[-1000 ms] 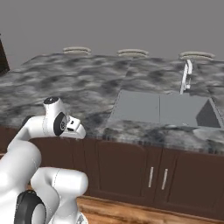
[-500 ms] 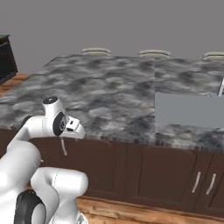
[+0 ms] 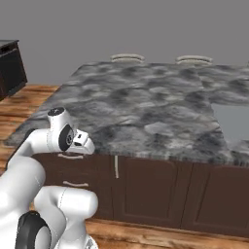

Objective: Four empty soda cans are scattered around the kitchen. Gather all the cans and cluster them next to the stove for recycling.

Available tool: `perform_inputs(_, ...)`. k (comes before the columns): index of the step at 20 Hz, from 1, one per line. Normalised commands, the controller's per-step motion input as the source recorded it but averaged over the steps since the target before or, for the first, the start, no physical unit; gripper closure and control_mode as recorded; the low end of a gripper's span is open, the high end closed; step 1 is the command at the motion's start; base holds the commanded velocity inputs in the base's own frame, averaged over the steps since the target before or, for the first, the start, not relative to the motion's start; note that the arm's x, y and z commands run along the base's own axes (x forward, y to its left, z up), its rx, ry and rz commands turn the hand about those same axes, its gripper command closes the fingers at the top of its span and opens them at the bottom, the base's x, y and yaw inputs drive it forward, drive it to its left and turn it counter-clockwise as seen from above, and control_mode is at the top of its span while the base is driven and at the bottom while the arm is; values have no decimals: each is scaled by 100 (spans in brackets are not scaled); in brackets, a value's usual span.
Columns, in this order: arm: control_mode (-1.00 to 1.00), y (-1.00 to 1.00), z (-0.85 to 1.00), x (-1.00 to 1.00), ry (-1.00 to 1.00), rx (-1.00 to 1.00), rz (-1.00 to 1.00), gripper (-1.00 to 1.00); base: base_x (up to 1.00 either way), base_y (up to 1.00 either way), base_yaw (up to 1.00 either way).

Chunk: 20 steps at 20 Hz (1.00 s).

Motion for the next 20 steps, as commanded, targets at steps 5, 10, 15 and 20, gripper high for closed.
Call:
perform_inputs(5,100,0,0,0,0,0,0,-100,0,99,-10)
perform_inputs(10,100,0,0,0,0,0,0,-100,0,88,-15)
perform_inputs(15,100,0,0,0,0,0,0,-100,0,96,-9)
perform_inputs(20,100,0,0,0,0,0,0,-100,-1,100,0)
